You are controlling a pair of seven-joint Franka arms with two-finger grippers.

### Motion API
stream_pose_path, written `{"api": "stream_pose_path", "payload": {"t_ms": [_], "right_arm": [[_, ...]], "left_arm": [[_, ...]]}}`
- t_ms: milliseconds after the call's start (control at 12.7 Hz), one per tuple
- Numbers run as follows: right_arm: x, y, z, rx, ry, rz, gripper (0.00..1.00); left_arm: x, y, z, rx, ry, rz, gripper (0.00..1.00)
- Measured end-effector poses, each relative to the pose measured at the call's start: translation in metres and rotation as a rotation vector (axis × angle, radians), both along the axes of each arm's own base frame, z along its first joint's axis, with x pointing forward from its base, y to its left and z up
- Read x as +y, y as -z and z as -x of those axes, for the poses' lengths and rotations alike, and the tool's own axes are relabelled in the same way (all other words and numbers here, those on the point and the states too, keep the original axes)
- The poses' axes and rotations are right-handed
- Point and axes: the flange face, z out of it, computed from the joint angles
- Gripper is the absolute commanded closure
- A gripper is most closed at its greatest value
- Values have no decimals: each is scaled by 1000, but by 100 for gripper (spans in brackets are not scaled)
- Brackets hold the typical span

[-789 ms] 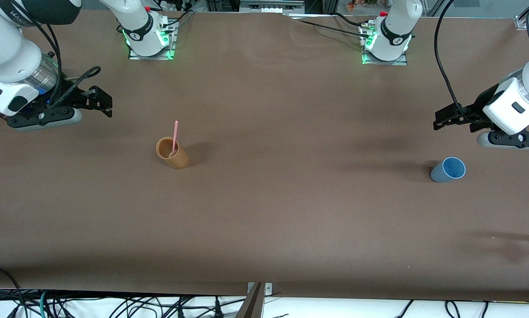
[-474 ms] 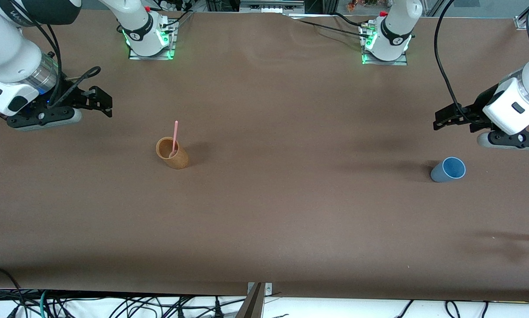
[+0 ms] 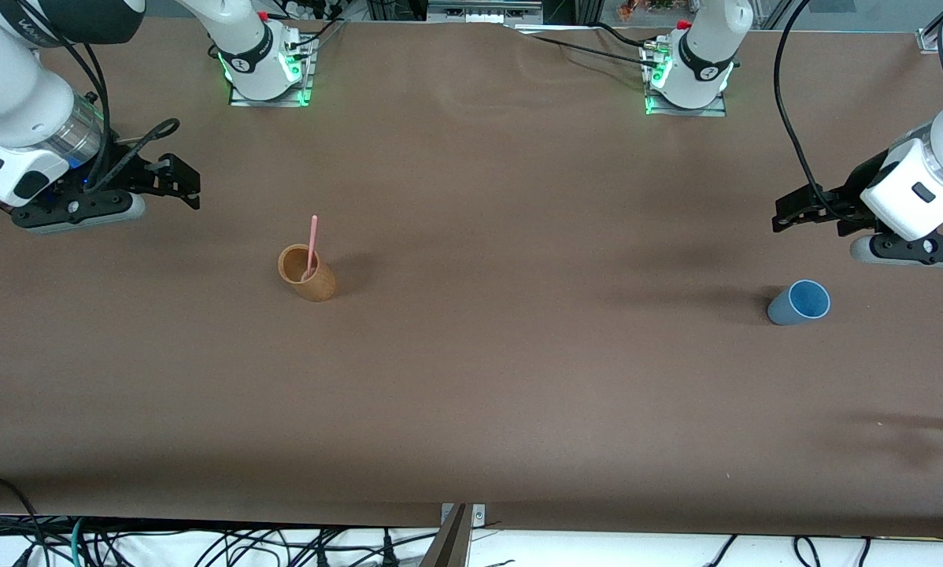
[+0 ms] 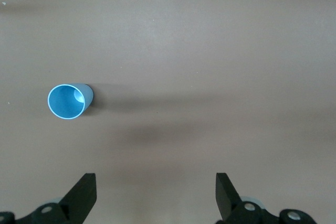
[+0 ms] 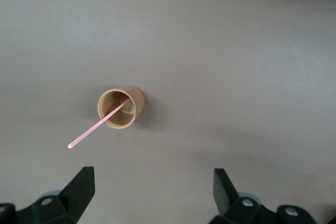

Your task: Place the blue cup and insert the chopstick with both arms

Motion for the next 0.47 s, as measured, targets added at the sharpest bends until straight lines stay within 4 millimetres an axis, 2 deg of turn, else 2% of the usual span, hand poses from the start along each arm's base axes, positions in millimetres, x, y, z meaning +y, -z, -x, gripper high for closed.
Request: {"api": "stream_pose_path", "payload": {"t_ms": [474], "right_arm": [[-3, 1, -1, 0, 2, 13, 0]], "left_arm": [[1, 0, 0, -3, -2, 0, 0]]}}
